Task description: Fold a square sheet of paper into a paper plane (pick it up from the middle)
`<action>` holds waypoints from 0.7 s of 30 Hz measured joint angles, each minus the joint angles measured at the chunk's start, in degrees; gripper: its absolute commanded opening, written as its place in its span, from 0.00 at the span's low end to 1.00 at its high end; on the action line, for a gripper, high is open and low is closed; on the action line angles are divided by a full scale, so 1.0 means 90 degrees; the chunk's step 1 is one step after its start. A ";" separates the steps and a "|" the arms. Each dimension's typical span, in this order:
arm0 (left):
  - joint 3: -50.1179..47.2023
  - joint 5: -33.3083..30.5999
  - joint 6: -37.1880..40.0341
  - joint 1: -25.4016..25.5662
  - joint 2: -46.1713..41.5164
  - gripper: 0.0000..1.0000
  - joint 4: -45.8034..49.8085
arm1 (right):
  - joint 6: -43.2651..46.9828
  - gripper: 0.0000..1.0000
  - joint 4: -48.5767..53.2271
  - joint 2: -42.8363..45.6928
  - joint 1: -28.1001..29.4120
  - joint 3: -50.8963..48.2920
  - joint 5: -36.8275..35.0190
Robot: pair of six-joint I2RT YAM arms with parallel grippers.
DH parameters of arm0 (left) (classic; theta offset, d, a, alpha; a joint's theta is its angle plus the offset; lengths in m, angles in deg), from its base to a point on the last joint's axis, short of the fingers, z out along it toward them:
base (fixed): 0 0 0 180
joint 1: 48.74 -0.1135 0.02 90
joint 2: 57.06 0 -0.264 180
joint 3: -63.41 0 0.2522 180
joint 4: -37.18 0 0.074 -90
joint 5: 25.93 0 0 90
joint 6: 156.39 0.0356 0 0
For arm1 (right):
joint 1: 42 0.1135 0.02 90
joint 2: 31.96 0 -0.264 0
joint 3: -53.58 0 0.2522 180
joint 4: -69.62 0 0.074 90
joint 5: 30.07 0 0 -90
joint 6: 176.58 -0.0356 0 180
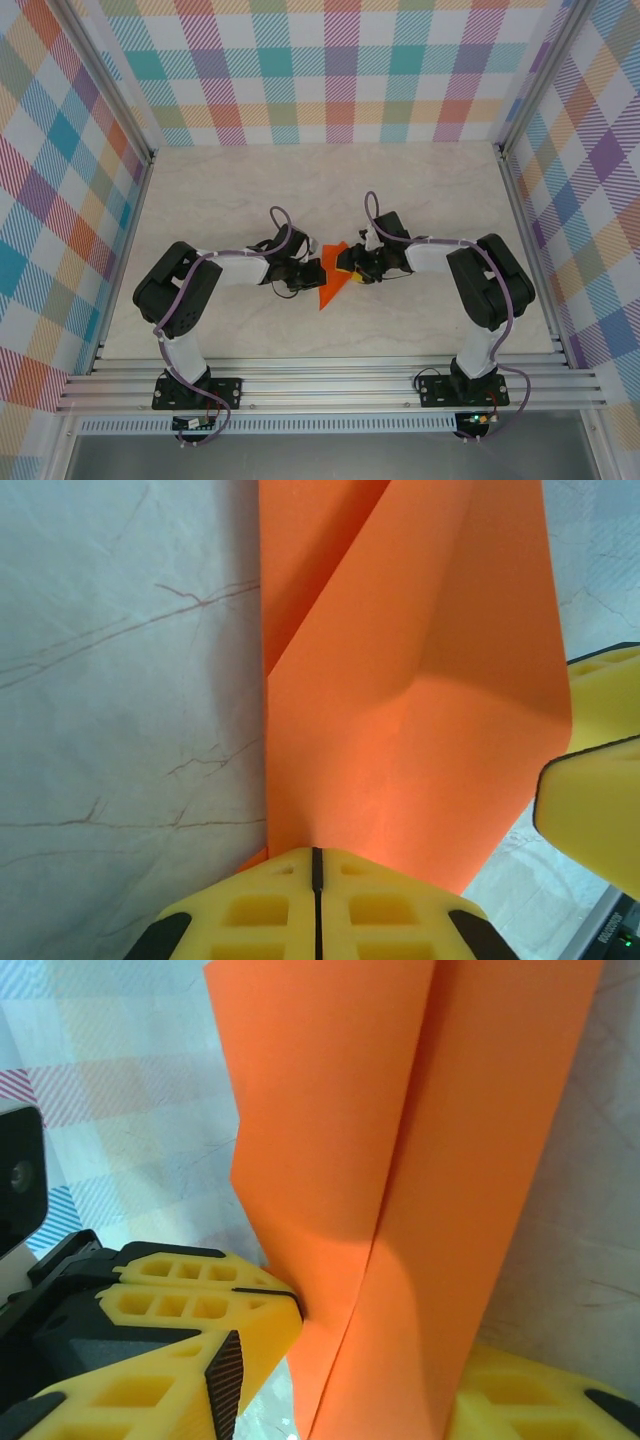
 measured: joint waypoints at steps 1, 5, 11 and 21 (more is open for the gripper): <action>-0.0007 0.0019 -0.0032 -0.0012 0.0000 0.07 -0.0019 | -0.0005 0.44 -0.0017 -0.0002 0.0029 0.0000 -0.0002; -0.0083 0.0092 -0.0107 -0.0039 0.0000 0.07 -0.0155 | -0.0029 0.42 -0.0056 -0.0112 0.0119 0.0073 -0.0010; -0.0177 0.0177 -0.0240 -0.0073 -0.0019 0.07 -0.0313 | -0.0049 0.33 -0.0092 -0.0243 0.0202 0.0107 -0.0083; -0.0308 0.0306 -0.0413 -0.0121 -0.0046 0.08 -0.0525 | -0.0124 0.27 -0.0374 -0.0449 0.0214 0.0214 -0.0102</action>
